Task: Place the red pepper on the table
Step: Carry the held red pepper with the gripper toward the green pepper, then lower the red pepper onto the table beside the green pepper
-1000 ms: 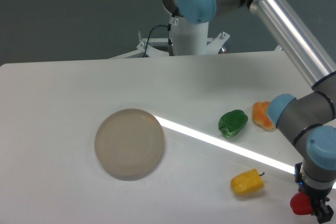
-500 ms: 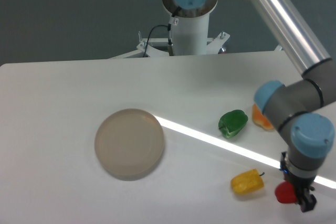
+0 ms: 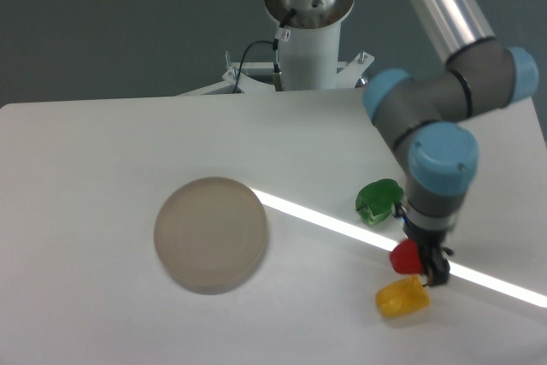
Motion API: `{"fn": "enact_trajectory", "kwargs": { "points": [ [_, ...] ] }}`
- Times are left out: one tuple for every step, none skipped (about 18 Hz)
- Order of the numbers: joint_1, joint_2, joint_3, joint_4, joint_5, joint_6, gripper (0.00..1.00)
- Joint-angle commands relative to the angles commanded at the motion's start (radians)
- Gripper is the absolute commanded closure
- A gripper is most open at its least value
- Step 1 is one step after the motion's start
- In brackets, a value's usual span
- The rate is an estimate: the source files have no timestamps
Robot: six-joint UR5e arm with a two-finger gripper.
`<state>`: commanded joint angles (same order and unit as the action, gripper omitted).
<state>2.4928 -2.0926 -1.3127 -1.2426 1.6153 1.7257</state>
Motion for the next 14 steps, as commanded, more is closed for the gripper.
{"fn": "enact_trajectory", "kwargs": {
  "points": [
    [-0.017,0.014,-0.023,0.002,0.0,-0.005,0.37],
    [-0.031,0.02,-0.04,0.002,0.0,-0.027,0.37],
    [-0.04,0.023,-0.054,0.002,0.0,-0.076,0.37],
    [-0.055,0.029,-0.062,0.003,0.002,-0.137,0.37],
    [-0.077,0.028,-0.065,0.005,0.002,-0.188,0.37],
    [-0.093,0.023,-0.063,0.008,0.002,-0.23,0.37],
    [-0.103,0.019,-0.063,0.015,0.002,-0.264,0.37],
    [-0.109,0.014,-0.065,0.024,0.0,-0.299,0.37],
    [-0.115,0.009,-0.063,0.028,-0.002,-0.333,0.37],
    [-0.118,0.0,-0.063,0.035,-0.002,-0.354,0.37],
    [-0.12,-0.006,-0.063,0.044,-0.005,-0.37,0.37],
    [-0.12,-0.015,-0.062,0.052,-0.021,-0.382,0.37],
    [-0.12,-0.027,-0.054,0.055,-0.058,-0.418,0.37],
    [-0.118,-0.041,-0.048,0.058,-0.075,-0.451,0.37]
  ]
}}
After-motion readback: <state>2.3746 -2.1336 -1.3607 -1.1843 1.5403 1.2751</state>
